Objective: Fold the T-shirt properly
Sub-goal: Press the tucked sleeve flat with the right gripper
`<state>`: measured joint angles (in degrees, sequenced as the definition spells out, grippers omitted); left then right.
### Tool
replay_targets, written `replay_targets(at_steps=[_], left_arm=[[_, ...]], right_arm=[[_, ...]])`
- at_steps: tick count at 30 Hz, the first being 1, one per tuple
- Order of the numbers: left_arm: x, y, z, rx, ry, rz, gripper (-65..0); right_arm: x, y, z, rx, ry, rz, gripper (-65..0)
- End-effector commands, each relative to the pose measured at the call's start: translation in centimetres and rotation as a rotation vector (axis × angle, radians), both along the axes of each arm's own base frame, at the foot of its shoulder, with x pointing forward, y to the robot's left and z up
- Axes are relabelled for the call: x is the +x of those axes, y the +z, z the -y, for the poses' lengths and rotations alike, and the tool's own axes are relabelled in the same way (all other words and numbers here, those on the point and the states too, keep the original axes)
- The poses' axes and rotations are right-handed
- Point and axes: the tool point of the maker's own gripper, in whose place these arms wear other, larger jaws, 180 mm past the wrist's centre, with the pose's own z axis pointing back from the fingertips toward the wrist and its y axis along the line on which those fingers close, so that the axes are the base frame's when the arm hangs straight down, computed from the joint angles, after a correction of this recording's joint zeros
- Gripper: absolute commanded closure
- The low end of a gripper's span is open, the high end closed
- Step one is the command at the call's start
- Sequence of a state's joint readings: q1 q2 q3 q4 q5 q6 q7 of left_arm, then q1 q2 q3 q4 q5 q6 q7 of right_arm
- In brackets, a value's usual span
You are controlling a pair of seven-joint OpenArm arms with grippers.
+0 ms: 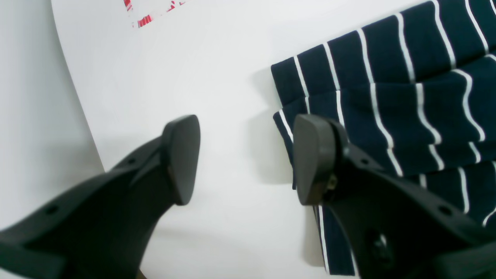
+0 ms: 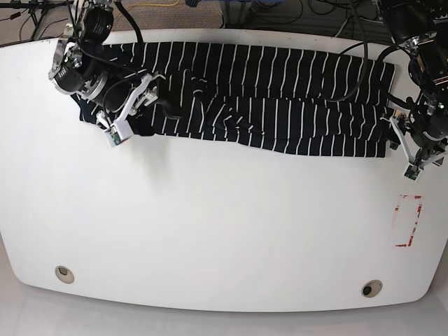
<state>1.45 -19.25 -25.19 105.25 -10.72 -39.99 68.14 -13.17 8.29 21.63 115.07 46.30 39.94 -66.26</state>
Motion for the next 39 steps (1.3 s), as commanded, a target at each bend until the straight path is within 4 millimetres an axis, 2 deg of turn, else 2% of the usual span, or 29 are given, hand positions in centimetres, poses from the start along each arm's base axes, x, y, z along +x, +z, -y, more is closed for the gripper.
replay_targets(at_steps=[1,4,6,9,13,19,34,36,39], left_arm=[[0.5,1.1,-0.4,0.016,-0.005,0.032,-36.0],[0.5,1.1,-0.4,0.016,-0.005,0.032,-36.0],[0.5,1.1,-0.4,0.016,-0.005,0.032,-36.0],[0.5,1.1,-0.3,0.016,-0.007,0.032,-36.0],[0.5,1.1,-0.3,0.016,-0.007,0.032,-36.0],[0.5,1.1,-0.3,0.016,-0.007,0.032,-36.0],[0.6,1.2,-0.3,0.015,-0.006,0.034,-36.0],[0.6,1.2,-0.3,0.015,-0.006,0.034,-36.0],[0.6,1.2,-0.3,0.015,-0.006,0.036,-36.0]], right_arm=[[1.8,2.0,0.4,-0.015,-0.006,0.083,-45.2],[3.6,2.4,1.3,-0.09,-0.028,0.114,-45.2],[4.5,1.9,1.9,-0.144,-0.04,0.108,-45.2],[5.7,0.8,1.6,-0.221,-0.018,0.086,-45.2],[6.0,-0.7,1.0,-0.303,0.024,0.051,-45.2],[4.9,-2.6,0.9,-0.412,0.094,-0.027,-45.2],[2.6,-4.6,2.9,-0.496,0.113,-0.134,-44.4],[2.3,-4.7,3.0,-0.496,0.114,-0.14,-42.3],[2.0,-4.9,2.9,-0.496,0.116,-0.146,-34.2]])
